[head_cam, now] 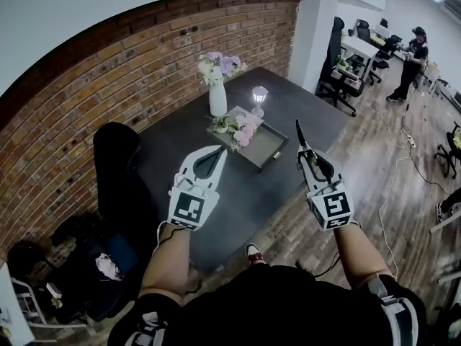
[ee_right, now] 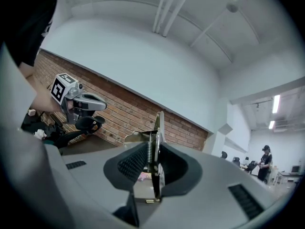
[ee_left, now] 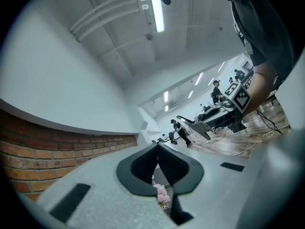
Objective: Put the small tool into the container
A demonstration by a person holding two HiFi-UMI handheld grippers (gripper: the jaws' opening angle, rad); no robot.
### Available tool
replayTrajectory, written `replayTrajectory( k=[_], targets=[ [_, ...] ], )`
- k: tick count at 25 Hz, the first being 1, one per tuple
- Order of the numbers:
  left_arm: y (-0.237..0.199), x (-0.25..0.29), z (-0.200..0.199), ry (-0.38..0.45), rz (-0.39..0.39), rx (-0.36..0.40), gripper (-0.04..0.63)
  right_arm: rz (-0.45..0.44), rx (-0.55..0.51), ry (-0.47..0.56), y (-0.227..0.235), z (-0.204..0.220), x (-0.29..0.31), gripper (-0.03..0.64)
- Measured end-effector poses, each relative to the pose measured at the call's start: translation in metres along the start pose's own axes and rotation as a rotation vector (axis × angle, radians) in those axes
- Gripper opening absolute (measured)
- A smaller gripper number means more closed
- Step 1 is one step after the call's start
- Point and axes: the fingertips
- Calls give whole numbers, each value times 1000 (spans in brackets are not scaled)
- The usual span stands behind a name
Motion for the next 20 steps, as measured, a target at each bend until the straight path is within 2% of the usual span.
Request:
replayTrajectory(
  k=[9,20],
  targets=[
    [-14,31,31,-33,-30,-29,8,-31,14,-46,18,40,38,81],
    [-26,100,57,-62,-24,-10,8,-99,8,-52,43,81,98,81]
  ],
)
Point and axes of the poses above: the fingertips, and each gripper's own axes: x forward along the fingers, y to its right, z out of its underside, and after that the axes turned 6 degrees about -x, right-handed
